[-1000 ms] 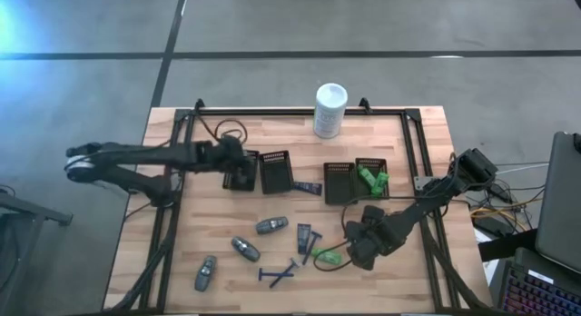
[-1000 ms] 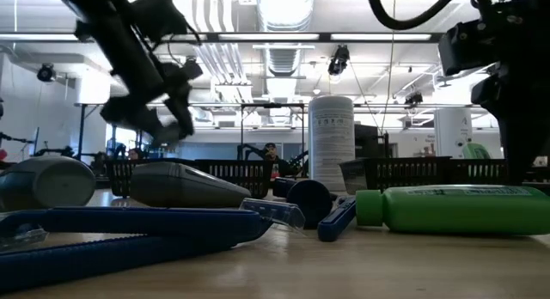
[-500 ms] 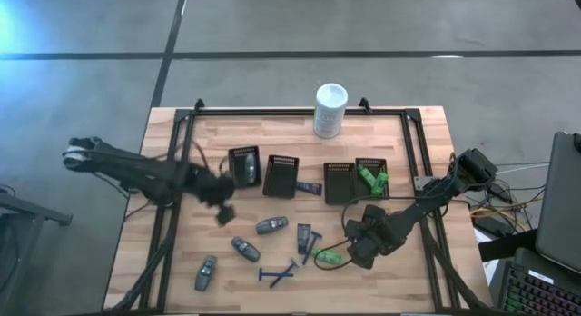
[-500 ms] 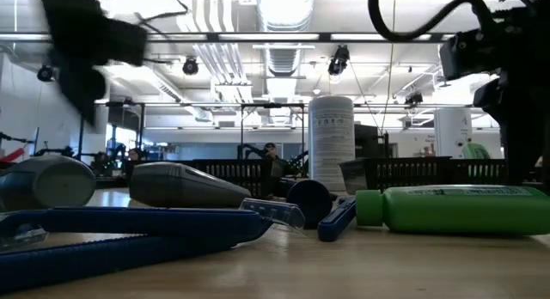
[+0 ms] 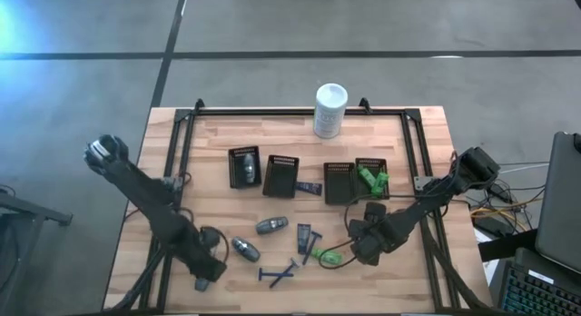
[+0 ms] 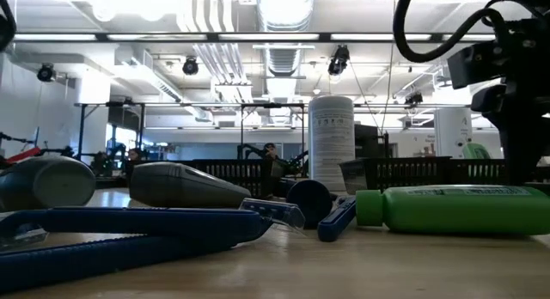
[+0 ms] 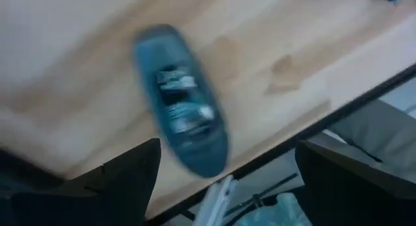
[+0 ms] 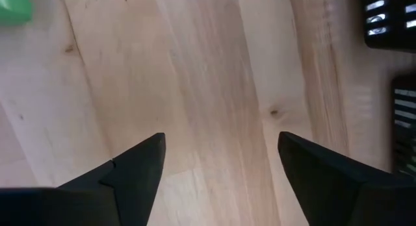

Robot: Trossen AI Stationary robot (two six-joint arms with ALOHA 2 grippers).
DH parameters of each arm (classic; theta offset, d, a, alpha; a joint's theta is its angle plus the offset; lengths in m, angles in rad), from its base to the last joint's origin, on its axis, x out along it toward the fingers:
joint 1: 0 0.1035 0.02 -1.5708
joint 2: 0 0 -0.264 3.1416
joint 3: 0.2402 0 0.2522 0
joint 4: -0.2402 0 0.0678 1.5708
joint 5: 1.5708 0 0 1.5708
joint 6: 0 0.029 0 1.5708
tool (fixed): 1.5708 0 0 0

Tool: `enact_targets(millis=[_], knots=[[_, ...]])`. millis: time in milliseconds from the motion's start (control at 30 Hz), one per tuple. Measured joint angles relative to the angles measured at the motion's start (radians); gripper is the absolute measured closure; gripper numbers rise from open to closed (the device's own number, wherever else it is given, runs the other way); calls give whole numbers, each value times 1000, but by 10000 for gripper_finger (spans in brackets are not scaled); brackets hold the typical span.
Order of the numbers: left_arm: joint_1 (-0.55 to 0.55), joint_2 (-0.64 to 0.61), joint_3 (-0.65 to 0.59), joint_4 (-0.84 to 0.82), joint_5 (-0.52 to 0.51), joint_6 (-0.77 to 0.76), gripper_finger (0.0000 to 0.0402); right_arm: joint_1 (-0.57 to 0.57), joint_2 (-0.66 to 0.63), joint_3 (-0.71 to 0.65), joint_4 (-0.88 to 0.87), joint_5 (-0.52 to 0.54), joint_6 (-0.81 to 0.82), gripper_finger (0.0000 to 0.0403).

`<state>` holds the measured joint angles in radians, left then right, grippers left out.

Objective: Pick & Place Travel size toiletries
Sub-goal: Put the gray deodorant into the left black bin

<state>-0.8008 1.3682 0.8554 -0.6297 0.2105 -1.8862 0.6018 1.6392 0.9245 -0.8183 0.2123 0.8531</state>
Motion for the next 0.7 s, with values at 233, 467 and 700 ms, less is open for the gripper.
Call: enact_targets(millis=[233,467,700], knots=[[-8,219,62,-32,67,9,47,24,-12,-11,-1,0,8,81],[-5,300,61,-32,86,47,120,57,-17,-18,-6,-5,56,67],[35,225,29,-63,82,114,190,82,-17,-20,-9,-8,126,56]])
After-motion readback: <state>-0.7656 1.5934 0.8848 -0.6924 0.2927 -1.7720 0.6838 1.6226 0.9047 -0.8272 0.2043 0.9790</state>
